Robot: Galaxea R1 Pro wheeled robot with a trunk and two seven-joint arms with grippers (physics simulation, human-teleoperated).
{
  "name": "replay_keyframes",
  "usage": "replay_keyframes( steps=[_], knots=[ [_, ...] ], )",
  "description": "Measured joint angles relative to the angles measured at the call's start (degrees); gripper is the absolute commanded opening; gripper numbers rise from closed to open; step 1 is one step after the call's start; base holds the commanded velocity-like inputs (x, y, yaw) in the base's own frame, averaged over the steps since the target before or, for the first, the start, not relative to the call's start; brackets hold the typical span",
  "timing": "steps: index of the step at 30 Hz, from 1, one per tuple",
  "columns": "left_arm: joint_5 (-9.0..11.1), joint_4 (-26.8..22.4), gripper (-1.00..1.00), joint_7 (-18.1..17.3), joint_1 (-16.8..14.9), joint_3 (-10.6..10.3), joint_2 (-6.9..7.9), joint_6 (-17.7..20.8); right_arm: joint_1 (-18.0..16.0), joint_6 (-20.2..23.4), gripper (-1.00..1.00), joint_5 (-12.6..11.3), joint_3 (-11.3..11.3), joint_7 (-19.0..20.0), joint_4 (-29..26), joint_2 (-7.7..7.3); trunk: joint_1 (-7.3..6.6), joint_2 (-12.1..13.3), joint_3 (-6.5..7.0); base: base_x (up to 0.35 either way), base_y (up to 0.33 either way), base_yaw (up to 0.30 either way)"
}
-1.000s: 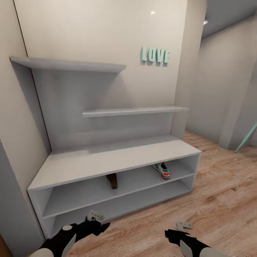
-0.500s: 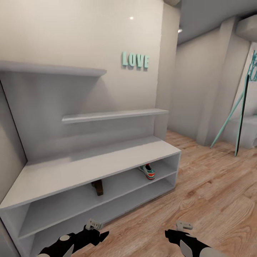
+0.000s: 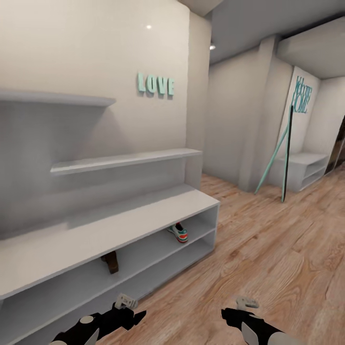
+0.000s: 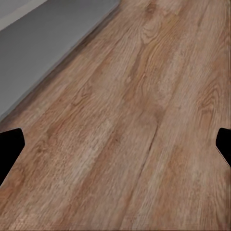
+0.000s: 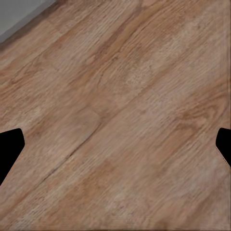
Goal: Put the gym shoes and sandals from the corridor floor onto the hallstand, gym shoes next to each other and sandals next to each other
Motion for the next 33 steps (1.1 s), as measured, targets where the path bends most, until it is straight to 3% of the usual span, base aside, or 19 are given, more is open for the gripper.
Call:
replay_keyframes(
  steps=[26,33],
  knots=[
    [0.04,0.03,1.00,0.00,-0.04,0.00,-0.01,0.00,0.00,0.01,1.00,0.01,0.00,-0.03,0.00,0.00,-5.71,10.43,4.67,0.000,0.000,-0.300],
    [0.04,0.03,1.00,0.00,0.01,-0.01,-0.03,0.00,0.00,0.01,1.00,0.01,0.00,0.00,0.00,0.00,-5.72,10.44,4.67,0.000,0.000,-0.300]
  ],
)
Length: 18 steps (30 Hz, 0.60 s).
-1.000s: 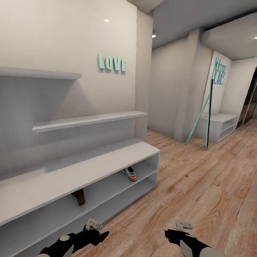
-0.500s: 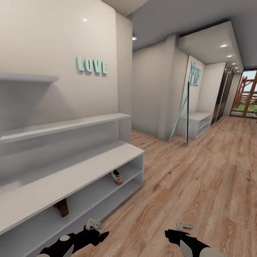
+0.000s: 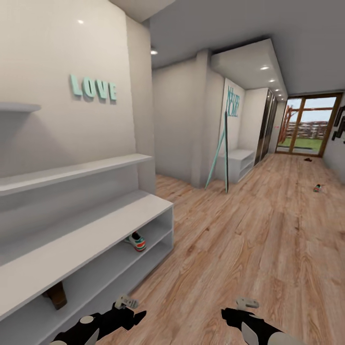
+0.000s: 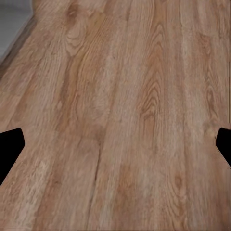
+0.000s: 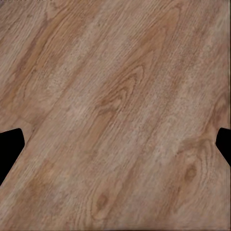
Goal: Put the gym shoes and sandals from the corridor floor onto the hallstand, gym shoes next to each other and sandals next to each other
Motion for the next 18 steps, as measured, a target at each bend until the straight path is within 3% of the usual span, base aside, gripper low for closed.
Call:
replay_keyframes(
  steps=[11,18],
  knots=[
    [0.03,0.00,1.00,0.00,-0.02,0.00,0.03,-0.05,0.00,-0.01,1.00,0.00,0.00,-0.02,0.00,0.00,0.00,0.00,0.00,0.009,0.000,-0.300],
    [0.03,-0.01,1.00,0.00,-0.01,0.00,-0.03,-0.05,-0.01,0.00,1.00,-0.03,0.00,-0.02,0.01,0.00,-0.03,0.00,0.00,0.248,-0.108,-0.300]
  ],
)
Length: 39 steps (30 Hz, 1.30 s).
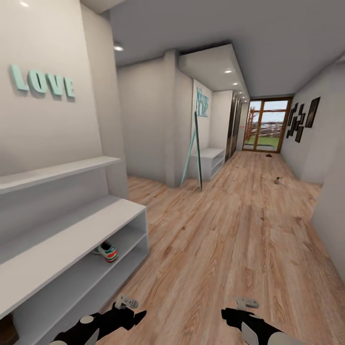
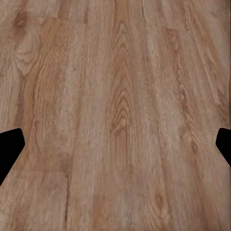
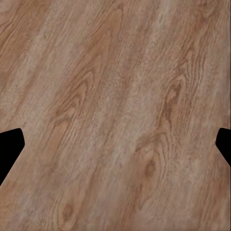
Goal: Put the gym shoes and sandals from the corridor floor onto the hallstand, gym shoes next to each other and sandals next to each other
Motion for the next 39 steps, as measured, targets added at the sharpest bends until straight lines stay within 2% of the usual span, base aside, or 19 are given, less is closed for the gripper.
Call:
replay_keyframes(
  steps=[16,33,35,39],
  knots=[
    [0.00,0.00,1.00,0.00,0.01,0.00,0.00,0.01,0.00,0.02,1.00,0.02,0.00,-0.05,0.00,0.00,-0.01,0.00,0.00,0.312,-0.159,-0.300],
    [0.19,-0.30,1.00,0.51,-0.01,0.01,-0.09,0.04,0.01,0.00,1.00,-0.02,-0.03,-0.09,-0.06,0.00,-0.01,0.00,0.00,0.348,-0.043,-0.300],
    [0.80,-0.73,1.00,1.79,-0.03,0.03,-0.62,0.01,0.01,0.01,1.00,-0.07,-0.06,-0.12,-0.08,0.00,-0.01,0.00,0.00,0.349,-0.001,-0.300],
    [2.76,-3.27,1.00,4.68,-0.02,0.08,-2.66,-0.11,0.00,-0.02,1.00,-0.04,-0.08,-0.18,-0.08,0.05,-0.01,0.00,0.00,0.349,0.000,-0.300]
  ],
)
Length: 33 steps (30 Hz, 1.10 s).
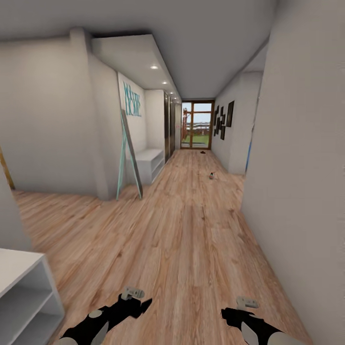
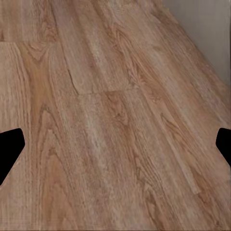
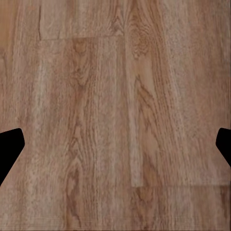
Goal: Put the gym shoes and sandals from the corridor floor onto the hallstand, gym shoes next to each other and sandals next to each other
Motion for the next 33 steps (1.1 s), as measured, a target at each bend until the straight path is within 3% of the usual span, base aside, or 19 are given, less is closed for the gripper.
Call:
replay_keyframes(
  steps=[4,8,15,22,33],
  knots=[
    [1.00,-1.29,1.00,1.75,0.00,-0.01,-1.00,-0.05,0.00,0.01,1.00,0.03,-0.01,-0.03,-0.02,0.01,0.00,0.00,0.00,0.349,0.000,-0.300],
    [3.36,-1.31,1.00,2.71,0.01,0.62,-1.37,-0.54,0.00,0.00,1.00,0.19,0.14,0.09,-0.03,-0.03,0.00,0.00,0.00,0.349,0.000,-0.219],
    [7.05,3.11,1.00,3.09,0.08,0.89,-1.31,-4.64,0.00,-0.01,1.00,0.62,0.43,0.13,0.06,0.00,0.00,0.00,0.00,0.349,0.000,-0.047],
    [7.83,4.03,1.00,3.14,0.08,0.94,-0.07,-6.36,0.00,-0.01,1.00,0.60,0.47,0.13,0.08,0.01,0.00,0.00,0.00,0.349,0.000,-0.003],
    [7.89,4.17,1.00,3.17,0.08,1.10,0.06,-6.48,0.00,-0.01,1.00,0.48,0.46,0.13,0.08,0.05,0.00,0.00,0.00,0.349,0.000,0.000]
  ],
)
